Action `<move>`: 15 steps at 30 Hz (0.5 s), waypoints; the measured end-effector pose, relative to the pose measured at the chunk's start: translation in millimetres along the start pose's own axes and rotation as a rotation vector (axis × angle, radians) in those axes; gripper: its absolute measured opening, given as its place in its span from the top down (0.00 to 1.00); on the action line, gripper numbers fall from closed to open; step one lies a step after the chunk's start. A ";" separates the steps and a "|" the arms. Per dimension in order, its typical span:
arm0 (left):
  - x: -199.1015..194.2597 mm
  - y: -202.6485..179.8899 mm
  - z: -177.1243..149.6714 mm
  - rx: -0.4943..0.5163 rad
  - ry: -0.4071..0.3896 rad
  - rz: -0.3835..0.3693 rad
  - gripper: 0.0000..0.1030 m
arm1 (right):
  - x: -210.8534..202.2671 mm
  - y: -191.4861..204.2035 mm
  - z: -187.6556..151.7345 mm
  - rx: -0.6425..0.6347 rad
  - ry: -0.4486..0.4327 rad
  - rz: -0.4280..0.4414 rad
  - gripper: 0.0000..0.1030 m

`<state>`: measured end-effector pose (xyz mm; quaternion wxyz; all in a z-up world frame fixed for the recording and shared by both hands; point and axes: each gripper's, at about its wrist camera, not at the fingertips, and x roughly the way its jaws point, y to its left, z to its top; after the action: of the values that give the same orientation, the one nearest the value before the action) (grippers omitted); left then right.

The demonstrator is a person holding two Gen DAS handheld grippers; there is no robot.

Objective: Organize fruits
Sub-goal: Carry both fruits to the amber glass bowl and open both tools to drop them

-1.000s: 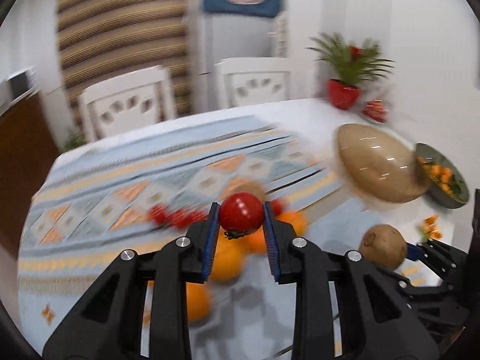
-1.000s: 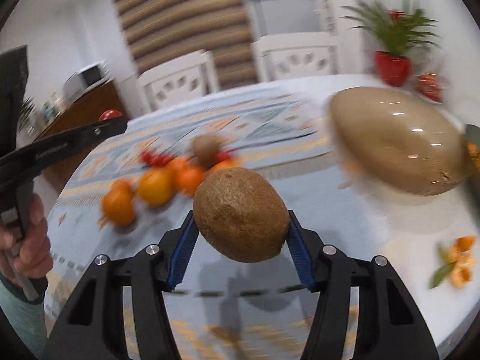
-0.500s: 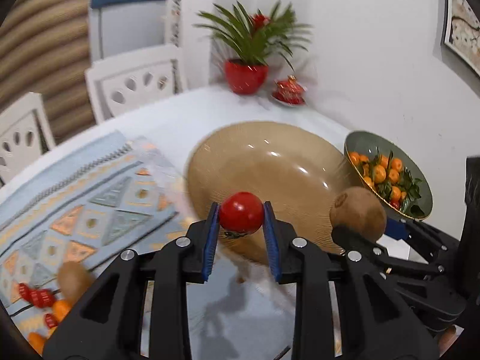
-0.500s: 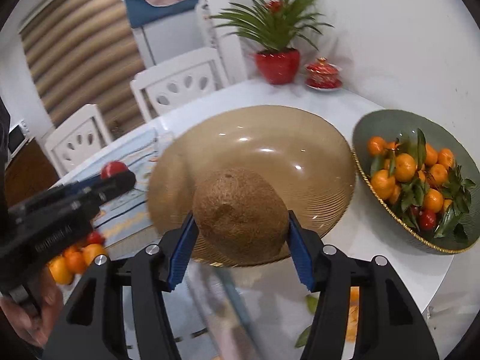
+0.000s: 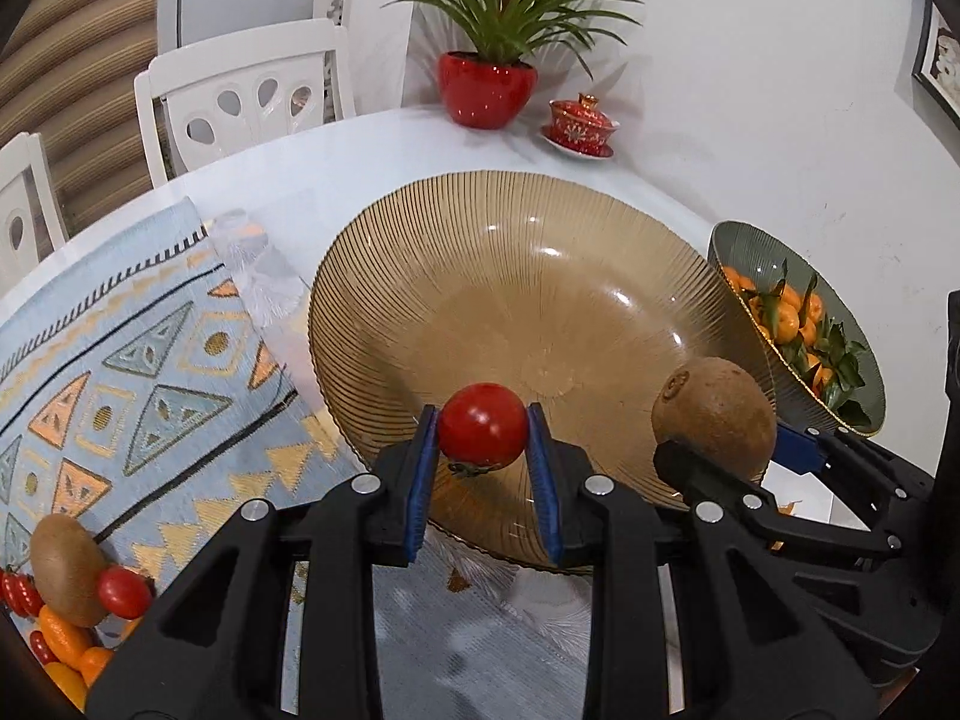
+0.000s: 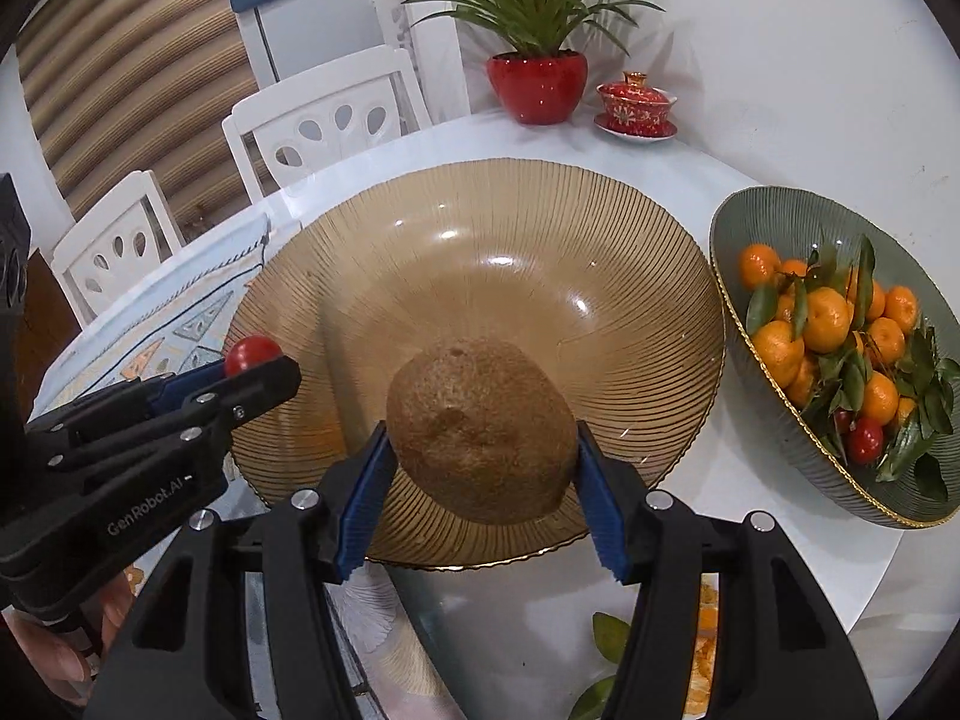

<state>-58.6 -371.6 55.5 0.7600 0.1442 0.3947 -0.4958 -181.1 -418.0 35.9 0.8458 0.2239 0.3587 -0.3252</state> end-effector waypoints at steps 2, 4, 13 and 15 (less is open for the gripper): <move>2.7 0.7 -0.9 -0.004 0.010 -0.004 0.73 | 1.9 -0.3 -0.1 0.000 0.007 -0.005 0.44; 5.3 0.5 -2.0 -0.008 0.020 -0.010 0.73 | 3.7 -1.1 -0.2 0.001 0.014 -0.007 0.44; 6.4 -4.3 -3.9 0.002 0.035 -0.009 0.71 | 8.8 -3.7 2.8 0.009 0.032 -0.013 0.43; 2.6 -4.0 -3.7 -0.001 0.030 -0.010 0.61 | 4.9 -6.3 4.6 0.023 0.018 -0.020 0.43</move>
<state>-63.2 -372.8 51.9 0.7517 0.1493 0.4069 -0.4970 -180.8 -427.0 34.2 0.8366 0.2330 0.3646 -0.3359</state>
